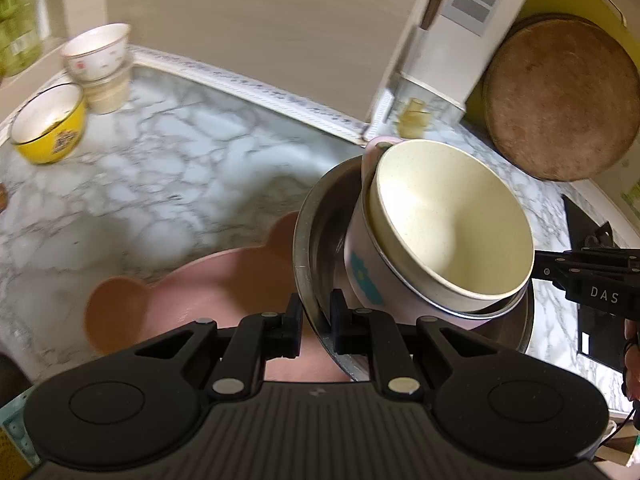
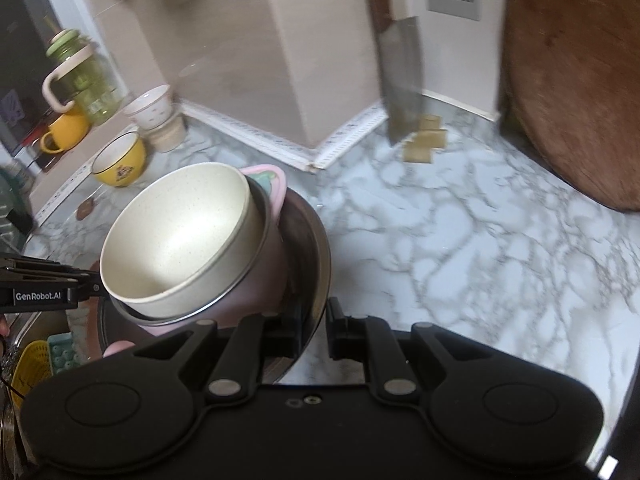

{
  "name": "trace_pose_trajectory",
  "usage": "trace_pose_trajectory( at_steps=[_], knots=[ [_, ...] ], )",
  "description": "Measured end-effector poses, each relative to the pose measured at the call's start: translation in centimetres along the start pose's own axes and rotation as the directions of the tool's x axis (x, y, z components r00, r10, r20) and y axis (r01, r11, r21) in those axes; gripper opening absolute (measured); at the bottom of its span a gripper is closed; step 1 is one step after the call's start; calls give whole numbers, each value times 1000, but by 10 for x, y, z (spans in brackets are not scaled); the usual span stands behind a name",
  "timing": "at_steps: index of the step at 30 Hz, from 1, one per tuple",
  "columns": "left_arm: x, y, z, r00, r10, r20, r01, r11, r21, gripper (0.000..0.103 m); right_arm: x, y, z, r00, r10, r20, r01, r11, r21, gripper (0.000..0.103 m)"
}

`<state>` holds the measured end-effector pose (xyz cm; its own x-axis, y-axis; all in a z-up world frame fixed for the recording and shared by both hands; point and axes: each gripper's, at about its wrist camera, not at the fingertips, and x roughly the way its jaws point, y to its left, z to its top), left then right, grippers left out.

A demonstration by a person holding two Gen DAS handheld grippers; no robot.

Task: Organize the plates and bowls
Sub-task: 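Lift and carry the nested steel bowl stack with both grippers toward the plate stack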

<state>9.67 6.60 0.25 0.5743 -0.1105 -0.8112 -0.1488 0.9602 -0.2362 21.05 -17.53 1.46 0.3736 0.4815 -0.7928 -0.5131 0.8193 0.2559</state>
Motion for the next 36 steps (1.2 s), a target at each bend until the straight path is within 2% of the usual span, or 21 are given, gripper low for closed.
trace_pose_trajectory(
  at_steps=[9,19,36],
  knots=[
    [-20,45,-21,998,58,8,-57,993,-100,12,22,48,6,998,59,-36,-61,995,-73,12],
    [-32,79,-45,992,122,-2,-121,980,-160,12,49,91,4,991,105,-84,-116,983,-141,12],
    [-14,94,-64,987,161,-18,-161,973,-163,12,79,108,-10,987,99,-126,-120,977,-178,12]
  ],
)
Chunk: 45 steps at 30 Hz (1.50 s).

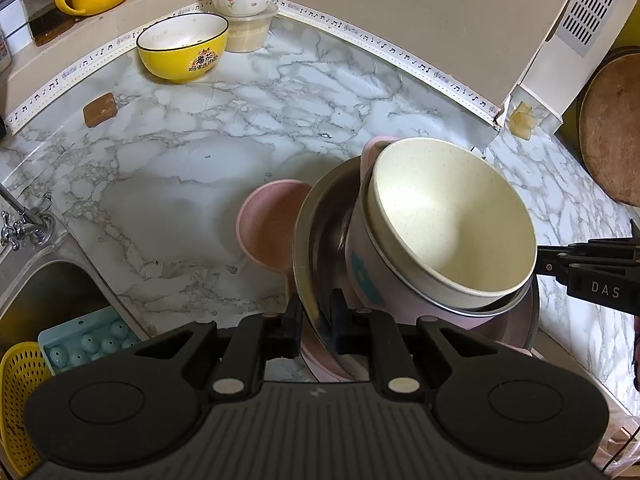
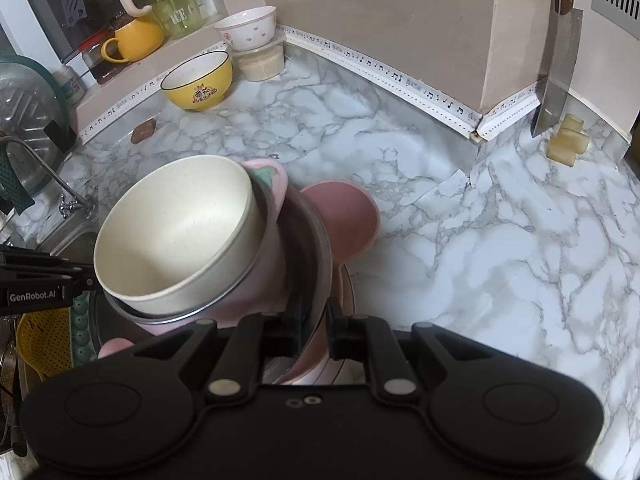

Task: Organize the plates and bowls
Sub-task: 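Lift and carry the nested steel bowl stack with both grippers toward the plate stack, then lower the nested steel bowl stack onto the pink bear plate and open both grippers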

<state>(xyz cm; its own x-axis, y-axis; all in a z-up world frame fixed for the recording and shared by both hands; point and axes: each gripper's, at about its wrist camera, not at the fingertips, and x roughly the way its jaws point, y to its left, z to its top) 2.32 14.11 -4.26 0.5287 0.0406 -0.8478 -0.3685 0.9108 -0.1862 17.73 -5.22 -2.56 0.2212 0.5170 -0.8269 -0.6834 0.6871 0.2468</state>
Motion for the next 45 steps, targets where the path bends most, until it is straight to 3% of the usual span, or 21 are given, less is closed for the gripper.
trace_pose_trajectory(
  at_steps=[22,29,38,41,45],
  knots=[
    [10,5,-1,1000,-4,-6,4,1000,-2,12,5,-1,-1,1000,-3,-2,3,1000,13,13],
    [10,6,-2,1000,-14,-5,14,1000,1,13,4,-1,-1,1000,-7,7,7,999,31,23],
    [11,10,-3,1000,-28,-7,28,1000,1,14,4,0,-7,1000,-15,0,15,999,50,24],
    [10,11,-4,1000,-22,-7,22,1000,-1,19,4,0,-8,1000,-13,0,13,999,52,25],
    [9,13,-6,1000,-18,-8,18,1000,-6,40,4,1,-8,1000,-7,-1,7,999,48,27]
  ],
)
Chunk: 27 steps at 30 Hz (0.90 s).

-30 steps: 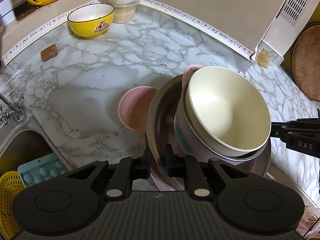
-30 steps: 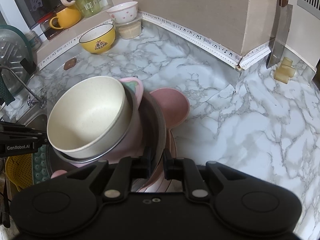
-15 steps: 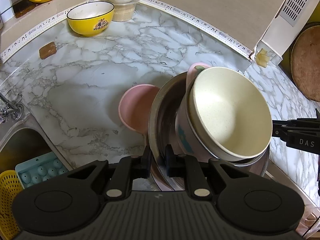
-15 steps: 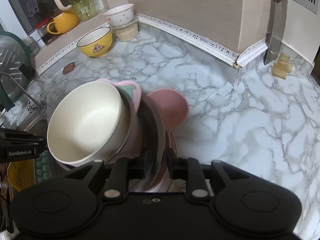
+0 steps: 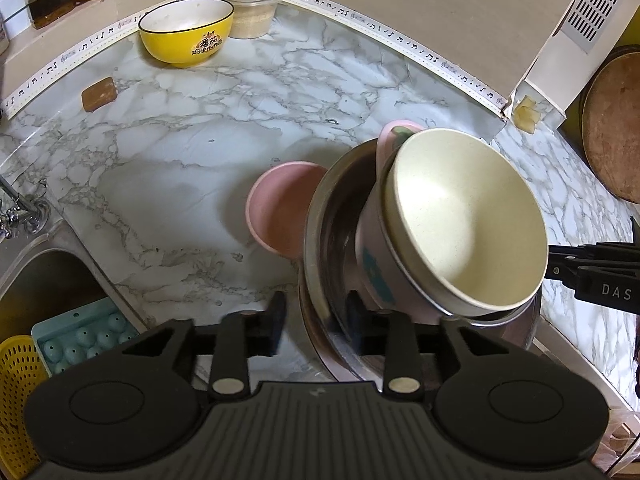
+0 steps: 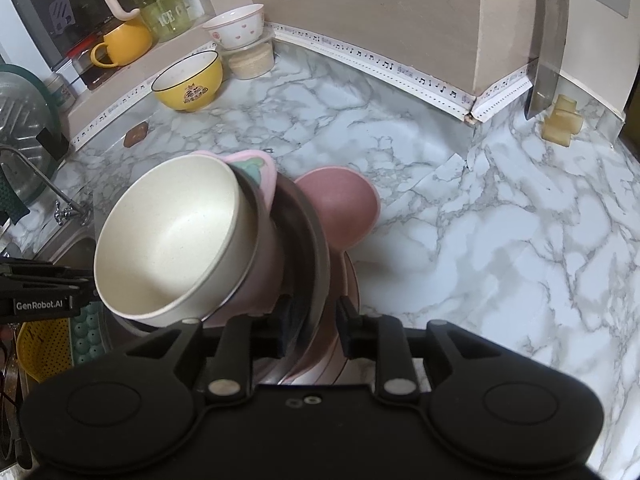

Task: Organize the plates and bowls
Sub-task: 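Lower the nested steel bowl stack onto the pink bear plate and open both grippers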

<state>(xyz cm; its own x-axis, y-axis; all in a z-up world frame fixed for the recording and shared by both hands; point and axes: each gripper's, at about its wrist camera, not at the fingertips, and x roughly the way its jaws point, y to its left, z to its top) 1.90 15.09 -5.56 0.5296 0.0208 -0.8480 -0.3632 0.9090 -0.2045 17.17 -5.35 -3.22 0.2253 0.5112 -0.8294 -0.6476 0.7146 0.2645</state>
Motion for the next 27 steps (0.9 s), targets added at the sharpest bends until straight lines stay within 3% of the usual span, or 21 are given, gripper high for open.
trace_pose_trajectory(
  at_steps=[1,3,9,15,20,27],
  knots=[
    [-1,0,-1,1000,5,6,-5,1000,-1,47,0,1,0,1000,1,0,-1,1000,-1,27],
    [-3,1,-2,1000,12,22,-12,1000,-4,53,0,1,0,1000,7,0,-7,1000,-2,28],
    [-10,2,-8,998,23,56,-21,999,-28,53,-2,1,-1,999,32,3,-32,999,-17,32],
    [-24,-4,-17,990,61,123,-57,998,-34,53,-13,0,-6,998,58,33,-56,997,-49,46],
    [-35,-13,-30,982,83,168,-77,996,-37,58,-28,-4,-11,992,96,79,-91,994,-68,68],
    [-52,-34,-48,963,112,244,-106,994,-39,60,-48,-4,-26,978,151,143,-132,982,-133,82]
  ],
)
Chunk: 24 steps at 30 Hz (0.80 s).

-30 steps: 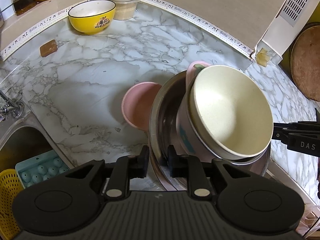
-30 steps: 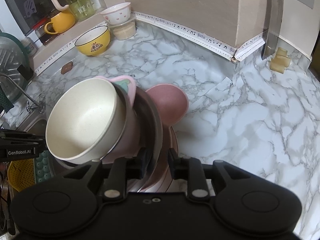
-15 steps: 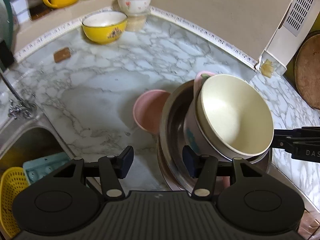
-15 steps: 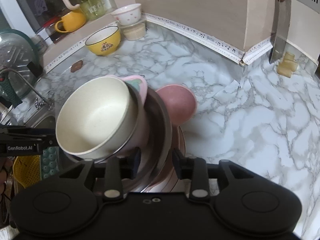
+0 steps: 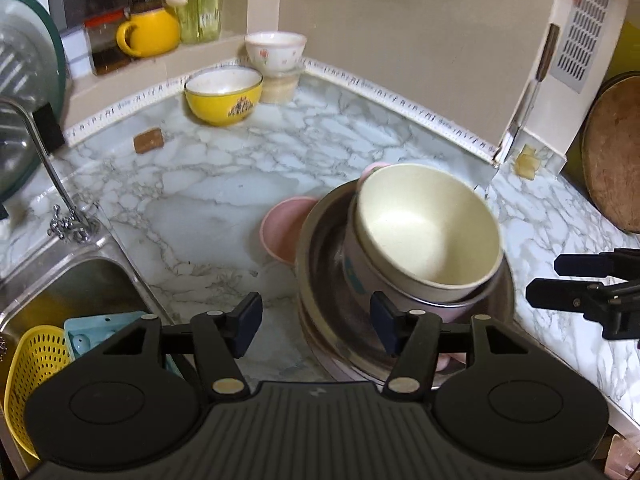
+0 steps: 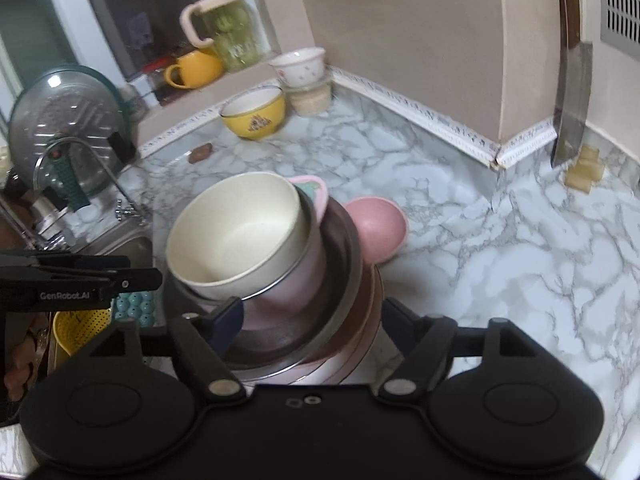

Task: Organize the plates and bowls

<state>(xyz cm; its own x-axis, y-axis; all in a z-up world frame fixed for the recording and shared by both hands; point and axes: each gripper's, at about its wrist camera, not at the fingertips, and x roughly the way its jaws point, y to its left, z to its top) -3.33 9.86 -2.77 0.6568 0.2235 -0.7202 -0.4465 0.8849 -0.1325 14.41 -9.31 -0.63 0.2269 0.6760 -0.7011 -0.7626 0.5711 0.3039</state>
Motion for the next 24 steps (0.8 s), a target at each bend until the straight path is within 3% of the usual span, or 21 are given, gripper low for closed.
trace_pose_trajectory(
  at_steps=[3,14,16,24],
  knots=[
    [-8,-10,-7,1000,5,28,-5,1000,0,73,-10,4,-6,999,12,39,-11,999,-31,87],
    [-34,-52,-36,992,5,122,-9,999,36,81,-44,11,-33,987,22,157,-4,994,-112,102],
    [-37,-59,-43,991,13,135,-19,999,43,89,-51,11,-39,984,18,178,4,992,-124,103],
    [-51,-80,-60,983,25,181,-35,998,52,89,-77,5,-59,971,-15,240,44,993,-114,103]
  ],
)
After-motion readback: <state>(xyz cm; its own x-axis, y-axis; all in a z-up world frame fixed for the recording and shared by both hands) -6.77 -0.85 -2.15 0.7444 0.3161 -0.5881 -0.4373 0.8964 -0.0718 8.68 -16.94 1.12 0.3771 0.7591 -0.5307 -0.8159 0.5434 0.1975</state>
